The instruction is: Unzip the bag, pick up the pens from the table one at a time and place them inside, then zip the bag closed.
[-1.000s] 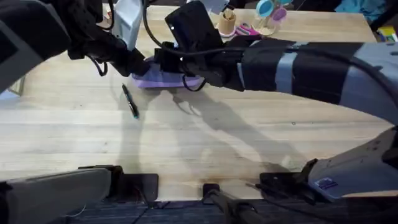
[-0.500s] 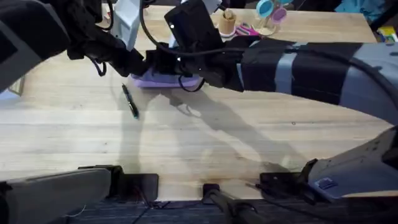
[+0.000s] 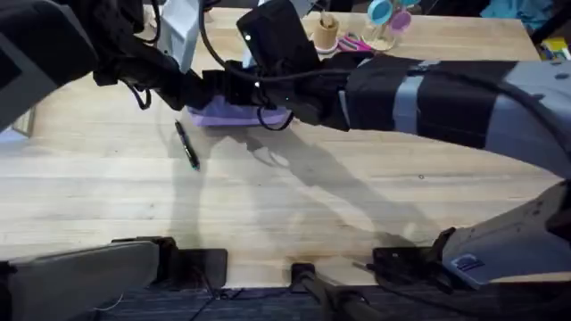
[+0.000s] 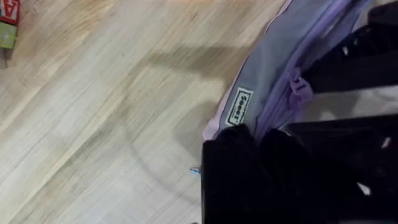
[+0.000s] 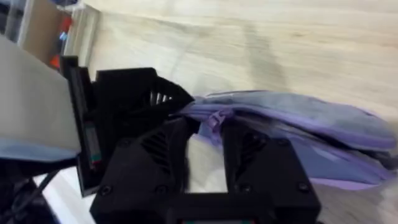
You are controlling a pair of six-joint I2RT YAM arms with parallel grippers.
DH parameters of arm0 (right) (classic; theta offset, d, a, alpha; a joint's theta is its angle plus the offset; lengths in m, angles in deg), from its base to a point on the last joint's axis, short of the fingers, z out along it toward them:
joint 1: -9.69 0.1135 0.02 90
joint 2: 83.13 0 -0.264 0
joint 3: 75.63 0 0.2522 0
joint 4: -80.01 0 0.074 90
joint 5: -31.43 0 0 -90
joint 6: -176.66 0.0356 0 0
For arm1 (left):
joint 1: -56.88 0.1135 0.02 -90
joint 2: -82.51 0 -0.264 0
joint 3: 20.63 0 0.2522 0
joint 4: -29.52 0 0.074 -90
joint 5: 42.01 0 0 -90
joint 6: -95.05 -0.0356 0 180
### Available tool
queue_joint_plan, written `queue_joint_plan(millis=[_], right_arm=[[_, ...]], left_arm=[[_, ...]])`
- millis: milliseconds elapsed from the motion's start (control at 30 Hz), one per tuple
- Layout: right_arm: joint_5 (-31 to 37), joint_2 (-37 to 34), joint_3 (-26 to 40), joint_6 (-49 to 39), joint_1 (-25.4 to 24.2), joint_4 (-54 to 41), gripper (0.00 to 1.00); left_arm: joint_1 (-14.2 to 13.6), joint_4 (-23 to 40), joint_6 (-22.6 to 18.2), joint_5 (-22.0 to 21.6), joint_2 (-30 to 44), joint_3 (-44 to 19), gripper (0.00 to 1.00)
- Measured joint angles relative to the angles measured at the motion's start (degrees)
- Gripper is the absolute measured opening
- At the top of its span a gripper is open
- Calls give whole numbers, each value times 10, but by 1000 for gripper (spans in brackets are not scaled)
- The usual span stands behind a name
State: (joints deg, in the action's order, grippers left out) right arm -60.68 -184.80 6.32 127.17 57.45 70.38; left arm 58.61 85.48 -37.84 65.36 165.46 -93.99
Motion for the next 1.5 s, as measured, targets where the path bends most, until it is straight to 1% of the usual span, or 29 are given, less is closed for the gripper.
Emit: queue_joint_plan(millis=[100, 267, 333, 367, 400, 600, 700, 733, 767, 800, 933, 967, 1133, 1300, 1400, 1500], right_arm=[[5, 0, 0, -15, -1, -6, 403], [30, 22, 2, -32, -2, -73, 620], [39, 38, 2, -43, -6, -112, 819], [35, 49, 2, -54, -8, -125, 949], [33, 62, 2, -65, -9, -138, 983], [-6, 156, 7, -151, -15, -193, 995], [-12, 178, 12, -214, -36, -211, 995], [-12, 180, 12, -230, -42, -216, 995], [-12, 181, 12, -245, -49, -222, 995], [-12, 180, 13, -257, -56, -230, 995], [-16, 178, 15, -285, -78, -240, 995], [-17, 178, 17, -290, -83, -240, 995], [-18, 178, 24, -315, -92, -256, 995], [-18, 178, 24, -323, -92, -260, 995], [-18, 178, 24, -326, -92, -257, 995], [-27, 178, 28, -347, -92, -253, 995]], left_arm=[[0, 1, -2, 3, -1, 0, 42], [-1, 7, -5, 9, -1, 0, 42], [-1, 6, -6, 11, -2, 0, 42], [-1, 2, -5, 10, -2, 0, 42], [-1, 0, -4, 8, -2, 0, 42], [-4, -7, -2, 8, -2, 0, 42], [-4, -8, -2, 8, -2, 0, 42], [-4, -9, -2, 8, -2, 0, 68], [-4, -12, -2, 9, -2, 0, 173], [-4, -18, 0, 14, -2, 0, 315], [-9, -26, 2, 32, -2, 0, 939], [-10, -26, 4, 38, -2, 0, 975], [-11, -26, 4, 69, -2, 0, 993], [-8, -17, 4, 77, -9, 0, 993], [6, 0, -8, 82, -41, 0, 993], [32, 18, -38, 85, -84, 0, 993]])
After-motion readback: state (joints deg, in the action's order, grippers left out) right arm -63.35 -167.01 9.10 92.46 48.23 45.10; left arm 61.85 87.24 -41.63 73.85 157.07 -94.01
